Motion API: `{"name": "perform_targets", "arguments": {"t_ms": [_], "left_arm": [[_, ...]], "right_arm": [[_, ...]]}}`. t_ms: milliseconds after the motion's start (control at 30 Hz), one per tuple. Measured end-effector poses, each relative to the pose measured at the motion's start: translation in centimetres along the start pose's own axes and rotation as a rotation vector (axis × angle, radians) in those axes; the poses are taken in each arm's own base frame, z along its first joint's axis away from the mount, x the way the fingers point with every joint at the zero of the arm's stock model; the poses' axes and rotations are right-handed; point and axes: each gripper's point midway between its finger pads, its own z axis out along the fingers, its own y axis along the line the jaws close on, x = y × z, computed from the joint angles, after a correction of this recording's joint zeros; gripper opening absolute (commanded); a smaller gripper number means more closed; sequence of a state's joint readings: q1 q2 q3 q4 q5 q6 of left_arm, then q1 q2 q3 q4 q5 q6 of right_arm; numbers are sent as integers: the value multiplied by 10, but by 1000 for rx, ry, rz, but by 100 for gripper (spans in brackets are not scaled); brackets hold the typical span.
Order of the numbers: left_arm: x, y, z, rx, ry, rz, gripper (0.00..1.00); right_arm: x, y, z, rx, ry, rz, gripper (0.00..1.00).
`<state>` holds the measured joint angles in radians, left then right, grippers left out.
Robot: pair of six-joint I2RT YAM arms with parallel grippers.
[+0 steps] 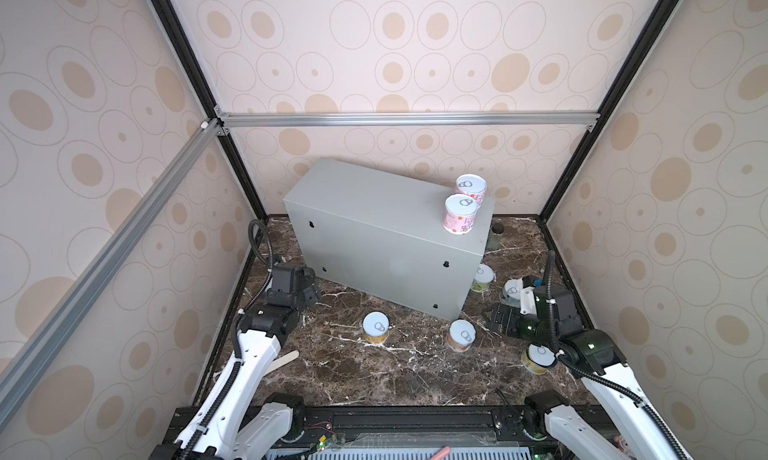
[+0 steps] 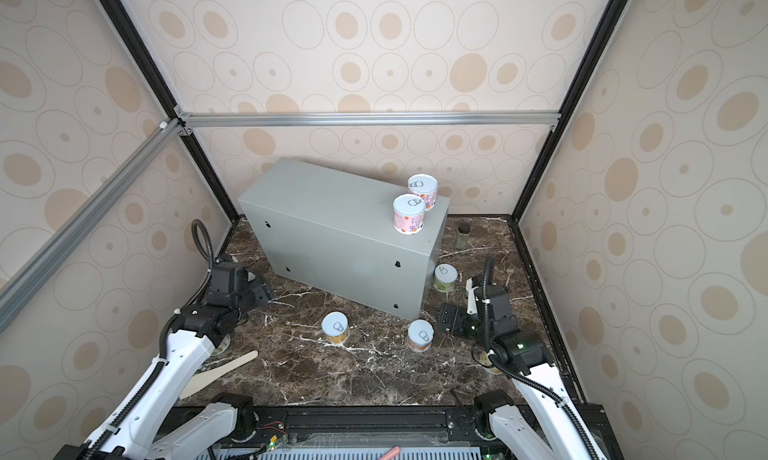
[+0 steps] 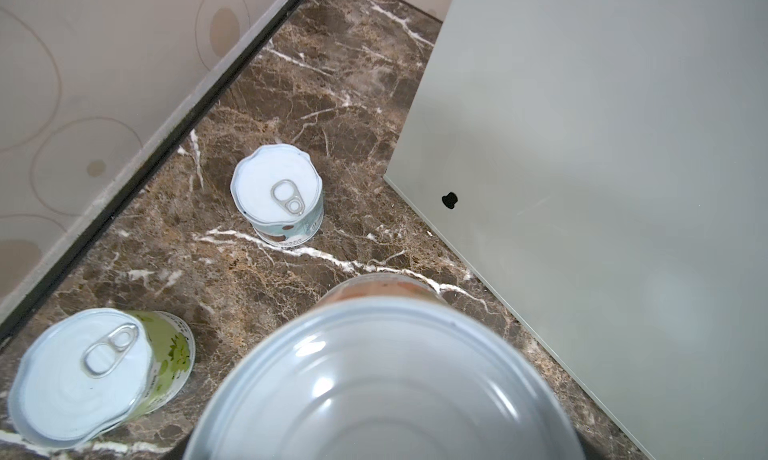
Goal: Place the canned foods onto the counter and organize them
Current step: 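Lift the orange-labelled can with the left gripper while the right gripper hovers, then raise the orange-labelled can up over the cabinet top with the left gripper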
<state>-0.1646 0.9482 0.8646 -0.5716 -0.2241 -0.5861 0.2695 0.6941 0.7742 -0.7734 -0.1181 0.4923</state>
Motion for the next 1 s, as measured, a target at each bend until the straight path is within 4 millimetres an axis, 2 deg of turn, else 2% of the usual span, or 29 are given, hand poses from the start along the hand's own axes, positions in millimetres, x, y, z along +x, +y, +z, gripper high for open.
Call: {"name": "perform_targets", "arguments": {"t_ms": [233, 533, 833, 1000], "left_arm": [[-42, -14, -37, 55, -66, 61, 70], [-79, -36, -75, 148, -111, 130, 68], [-118, -61, -97, 227, -169, 154, 67], [-138, -80, -101, 276, -182, 176, 67]], "right_arm": [[-11, 7, -20, -15, -41, -9, 99], [-16, 12, -31, -24, -51, -11, 99], [-19, 15, -31, -25, -43, -10, 99], [-19, 14, -30, -16, -40, -10, 99]]}}
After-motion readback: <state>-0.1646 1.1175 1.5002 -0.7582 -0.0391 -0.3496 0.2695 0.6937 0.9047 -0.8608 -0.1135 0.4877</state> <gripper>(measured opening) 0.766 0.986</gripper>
